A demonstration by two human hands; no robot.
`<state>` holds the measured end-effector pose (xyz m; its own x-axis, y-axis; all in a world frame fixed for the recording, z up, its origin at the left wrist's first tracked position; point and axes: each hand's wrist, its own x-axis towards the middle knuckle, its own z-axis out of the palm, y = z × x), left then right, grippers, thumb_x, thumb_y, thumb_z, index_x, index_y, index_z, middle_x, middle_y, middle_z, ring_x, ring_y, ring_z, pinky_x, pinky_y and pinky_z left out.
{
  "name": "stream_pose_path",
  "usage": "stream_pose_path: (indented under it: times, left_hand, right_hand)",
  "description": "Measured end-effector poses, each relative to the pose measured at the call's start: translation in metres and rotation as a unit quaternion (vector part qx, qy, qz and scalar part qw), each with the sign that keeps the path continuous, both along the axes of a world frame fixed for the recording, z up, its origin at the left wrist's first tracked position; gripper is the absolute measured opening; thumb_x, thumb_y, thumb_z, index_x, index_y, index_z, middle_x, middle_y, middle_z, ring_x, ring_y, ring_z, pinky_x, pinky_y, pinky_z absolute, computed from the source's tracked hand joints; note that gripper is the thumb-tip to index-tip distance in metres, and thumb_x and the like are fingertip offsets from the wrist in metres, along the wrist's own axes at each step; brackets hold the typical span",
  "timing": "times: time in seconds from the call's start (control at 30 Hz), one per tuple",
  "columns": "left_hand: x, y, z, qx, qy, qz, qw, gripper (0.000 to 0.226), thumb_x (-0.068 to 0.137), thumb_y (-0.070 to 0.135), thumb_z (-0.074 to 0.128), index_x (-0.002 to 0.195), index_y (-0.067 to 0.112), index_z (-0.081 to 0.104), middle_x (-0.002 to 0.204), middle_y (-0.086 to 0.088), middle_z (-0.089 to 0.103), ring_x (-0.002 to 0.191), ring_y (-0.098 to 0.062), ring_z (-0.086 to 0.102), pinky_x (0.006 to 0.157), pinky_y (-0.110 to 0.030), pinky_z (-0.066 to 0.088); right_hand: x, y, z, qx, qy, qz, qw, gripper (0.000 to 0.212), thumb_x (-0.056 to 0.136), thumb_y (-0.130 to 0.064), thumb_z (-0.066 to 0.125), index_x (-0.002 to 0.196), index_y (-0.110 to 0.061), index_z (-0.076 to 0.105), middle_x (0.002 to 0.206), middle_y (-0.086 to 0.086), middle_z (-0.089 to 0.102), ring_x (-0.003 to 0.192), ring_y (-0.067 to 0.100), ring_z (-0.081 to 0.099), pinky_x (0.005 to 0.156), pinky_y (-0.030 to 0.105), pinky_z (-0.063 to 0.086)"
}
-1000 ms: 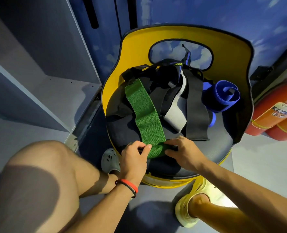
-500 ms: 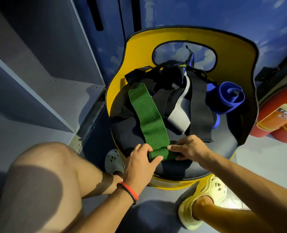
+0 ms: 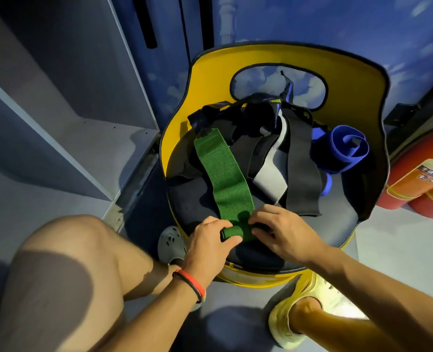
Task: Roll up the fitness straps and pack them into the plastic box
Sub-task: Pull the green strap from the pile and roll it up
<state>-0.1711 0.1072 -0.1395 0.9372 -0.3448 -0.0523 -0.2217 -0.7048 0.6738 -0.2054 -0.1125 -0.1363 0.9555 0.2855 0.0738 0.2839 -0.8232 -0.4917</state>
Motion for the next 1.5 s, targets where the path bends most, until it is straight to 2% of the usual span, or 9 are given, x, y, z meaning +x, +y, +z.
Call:
stream_pose_path:
  times: [0.2, 0.37, 0.53, 0.67, 0.83, 1.1, 1.23, 1.37, 1.5]
  left_hand:
    - [-0.016, -0.002, -0.007, 0.015, -0.038, -0.024, 0.999, 0.05, 0.091, 0.04, 0.071, 0.135, 0.016, 0.062, 0.125, 0.009, 0.047, 0.109, -0.011, 0.056, 0.095, -0.032, 0.05]
    - [-0.024, -0.002, -0.01, 0.011, -0.034, -0.011, 0.999, 0.065, 0.089, 0.033, 0.074, 0.148, 0.027, 0.047, 0.129, 0.006, 0.047, 0.118, -0.015, 0.052, 0.101, -0.033, 0.046]
    - [-0.017, 0.0, -0.001, 0.012, -0.036, 0.012, 0.999, 0.039, 0.087, 0.042, 0.075, 0.121, 0.029, 0.061, 0.11, 0.009, 0.064, 0.1, -0.015, 0.059, 0.08, -0.027, 0.047]
    - [-0.012, -0.003, -0.001, -0.039, -0.001, 0.042, 0.998, 0.036, 0.084, 0.036, 0.08, 0.116, 0.021, 0.071, 0.113, 0.009, 0.063, 0.1, -0.012, 0.059, 0.089, -0.026, 0.049]
    - [-0.011, -0.004, 0.004, -0.098, 0.086, 0.098, 0.987, 0.031, 0.081, 0.04, 0.083, 0.103, 0.021, 0.073, 0.086, 0.014, 0.069, 0.079, 0.005, 0.064, 0.07, -0.01, 0.049]
    - [0.007, -0.007, -0.003, -0.177, 0.232, 0.175, 0.94, 0.032, 0.077, 0.035, 0.087, 0.079, 0.008, 0.07, 0.058, 0.002, 0.068, 0.062, -0.02, 0.073, 0.078, -0.047, 0.062]
    - [0.016, -0.005, 0.0, -0.183, 0.304, 0.174, 0.918, 0.053, 0.08, 0.037, 0.084, 0.088, -0.011, 0.064, 0.059, -0.003, 0.048, 0.058, -0.016, 0.07, 0.079, -0.043, 0.063]
    - [0.028, -0.002, 0.002, -0.09, 0.195, 0.18, 0.96, 0.057, 0.076, 0.067, 0.073, 0.076, 0.01, 0.07, 0.06, 0.001, 0.069, 0.063, -0.013, 0.069, 0.068, -0.033, 0.058]
    - [0.033, -0.007, 0.0, -0.193, 0.228, 0.218, 0.929, 0.039, 0.068, 0.044, 0.088, 0.091, 0.02, 0.067, 0.076, -0.004, 0.076, 0.069, -0.019, 0.073, 0.075, -0.04, 0.063]
  right_hand:
    - [0.0, -0.002, -0.004, -0.03, 0.017, 0.025, 0.999, 0.049, 0.08, -0.017, 0.073, 0.127, -0.014, 0.062, 0.116, 0.005, 0.06, 0.103, 0.027, 0.062, 0.087, 0.039, 0.053]
    - [0.007, -0.007, 0.003, 0.0, 0.061, 0.001, 0.998, 0.052, 0.077, -0.031, 0.072, 0.127, -0.016, 0.07, 0.116, 0.0, 0.065, 0.106, 0.016, 0.061, 0.094, 0.026, 0.049]
    - [0.007, -0.014, 0.008, 0.081, 0.112, -0.075, 0.988, 0.041, 0.079, -0.034, 0.08, 0.119, -0.027, 0.073, 0.109, -0.007, 0.073, 0.098, 0.008, 0.066, 0.091, 0.029, 0.052]
    - [0.009, -0.012, 0.005, 0.087, 0.123, -0.103, 0.983, 0.037, 0.082, -0.03, 0.082, 0.118, -0.026, 0.076, 0.111, -0.001, 0.071, 0.1, 0.012, 0.065, 0.092, 0.023, 0.049]
    - [0.009, -0.01, 0.006, 0.137, 0.154, -0.179, 0.962, 0.026, 0.082, -0.03, 0.081, 0.1, -0.026, 0.062, 0.085, -0.002, 0.073, 0.079, 0.016, 0.067, 0.071, 0.026, 0.051]
    - [0.002, -0.004, 0.007, 0.024, -0.027, -0.009, 0.999, 0.025, 0.081, -0.031, 0.072, 0.098, -0.023, 0.056, 0.104, -0.003, 0.054, 0.089, 0.022, 0.057, 0.076, 0.04, 0.052]
    - [-0.001, -0.007, 0.0, -0.123, -0.061, 0.074, 0.988, 0.05, 0.078, -0.031, 0.074, 0.12, -0.023, 0.049, 0.116, -0.001, 0.054, 0.092, 0.026, 0.051, 0.073, 0.043, 0.051]
    - [0.001, -0.008, -0.003, -0.142, -0.079, 0.066, 0.984, 0.054, 0.082, -0.024, 0.073, 0.131, -0.023, 0.049, 0.122, 0.0, 0.059, 0.092, 0.028, 0.054, 0.073, 0.044, 0.054]
    - [0.005, -0.008, 0.004, -0.108, -0.052, 0.074, 0.99, 0.057, 0.079, -0.023, 0.077, 0.131, -0.022, 0.055, 0.119, -0.001, 0.063, 0.094, 0.026, 0.057, 0.077, 0.038, 0.054]
